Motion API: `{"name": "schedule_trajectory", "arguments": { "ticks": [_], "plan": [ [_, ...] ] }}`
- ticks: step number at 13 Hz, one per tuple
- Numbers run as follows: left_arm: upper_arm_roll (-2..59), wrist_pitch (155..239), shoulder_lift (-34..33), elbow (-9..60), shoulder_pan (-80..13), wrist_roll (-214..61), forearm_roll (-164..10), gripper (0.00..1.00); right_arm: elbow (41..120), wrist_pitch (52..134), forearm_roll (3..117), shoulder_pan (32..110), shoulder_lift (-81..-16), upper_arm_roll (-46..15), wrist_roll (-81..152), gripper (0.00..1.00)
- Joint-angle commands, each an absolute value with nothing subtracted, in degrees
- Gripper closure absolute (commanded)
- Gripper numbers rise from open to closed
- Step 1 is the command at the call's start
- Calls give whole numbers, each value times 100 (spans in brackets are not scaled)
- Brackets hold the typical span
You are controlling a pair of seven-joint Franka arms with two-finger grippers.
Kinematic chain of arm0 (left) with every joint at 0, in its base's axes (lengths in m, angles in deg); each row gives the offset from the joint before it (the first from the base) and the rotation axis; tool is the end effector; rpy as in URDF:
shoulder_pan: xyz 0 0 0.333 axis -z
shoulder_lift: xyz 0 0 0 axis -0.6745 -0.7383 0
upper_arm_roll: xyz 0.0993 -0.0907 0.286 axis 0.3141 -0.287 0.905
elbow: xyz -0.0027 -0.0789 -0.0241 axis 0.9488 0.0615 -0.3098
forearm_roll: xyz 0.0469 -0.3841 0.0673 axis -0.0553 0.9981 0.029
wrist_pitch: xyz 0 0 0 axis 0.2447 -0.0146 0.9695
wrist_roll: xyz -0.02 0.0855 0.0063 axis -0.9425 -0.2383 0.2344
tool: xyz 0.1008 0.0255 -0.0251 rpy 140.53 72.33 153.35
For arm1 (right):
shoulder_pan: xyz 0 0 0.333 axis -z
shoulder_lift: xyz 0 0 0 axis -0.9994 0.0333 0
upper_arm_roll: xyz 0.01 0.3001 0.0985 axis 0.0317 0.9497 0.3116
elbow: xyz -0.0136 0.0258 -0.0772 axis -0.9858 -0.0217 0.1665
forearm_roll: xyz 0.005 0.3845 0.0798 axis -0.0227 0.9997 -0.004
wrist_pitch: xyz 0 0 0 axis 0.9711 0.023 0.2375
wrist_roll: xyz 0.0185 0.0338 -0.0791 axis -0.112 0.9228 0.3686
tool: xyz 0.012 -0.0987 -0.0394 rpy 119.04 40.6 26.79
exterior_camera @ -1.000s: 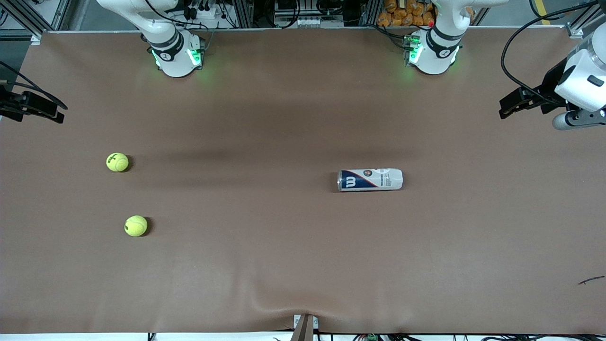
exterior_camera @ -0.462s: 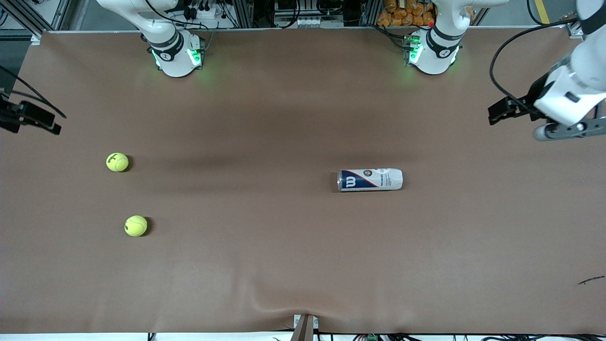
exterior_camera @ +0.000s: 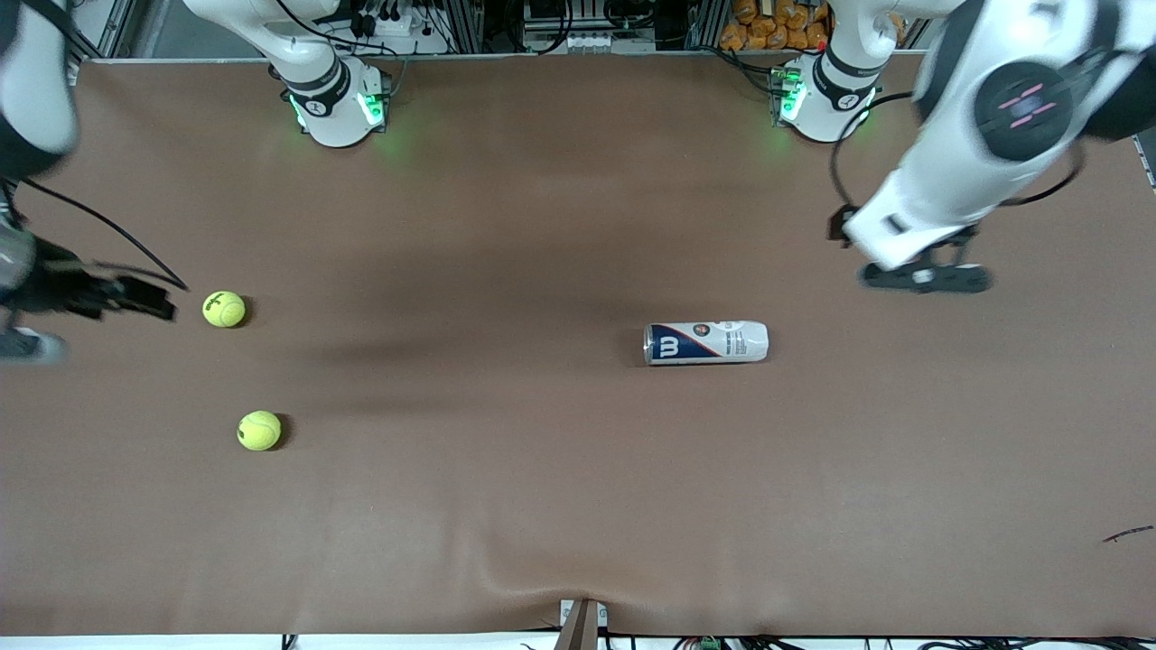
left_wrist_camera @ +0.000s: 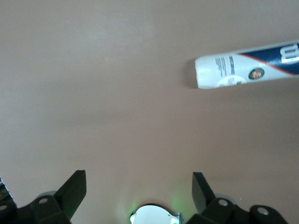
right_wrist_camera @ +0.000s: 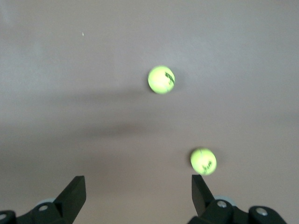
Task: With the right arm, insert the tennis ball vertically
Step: 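Reach the right gripper to a tennis ball while the left gripper reaches the can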
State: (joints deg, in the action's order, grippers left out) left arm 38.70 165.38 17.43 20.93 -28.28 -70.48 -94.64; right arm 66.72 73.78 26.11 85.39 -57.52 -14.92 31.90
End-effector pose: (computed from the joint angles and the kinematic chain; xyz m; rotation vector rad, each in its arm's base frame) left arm 0.5362 -0.1957 0.5057 -2.8960 0.2674 0.3529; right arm 0.6318 -0.0131 0.5239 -3.1112 0.0343 0.0892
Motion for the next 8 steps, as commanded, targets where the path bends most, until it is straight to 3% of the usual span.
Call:
{"name": "schedule_trajectory", "arguments": {
  "ticks": [1,8],
  "plan": [
    [3725,16661,1298,2060,-2511,-7111,-9999,0,6546,7843,2684,8405,-5270,-1528,3173,0],
    [3013,17723,120,2025,-2264,-8039,-10660,0,6616,7898,2631,8553,-4487,-1554,3234,0]
  ]
}}
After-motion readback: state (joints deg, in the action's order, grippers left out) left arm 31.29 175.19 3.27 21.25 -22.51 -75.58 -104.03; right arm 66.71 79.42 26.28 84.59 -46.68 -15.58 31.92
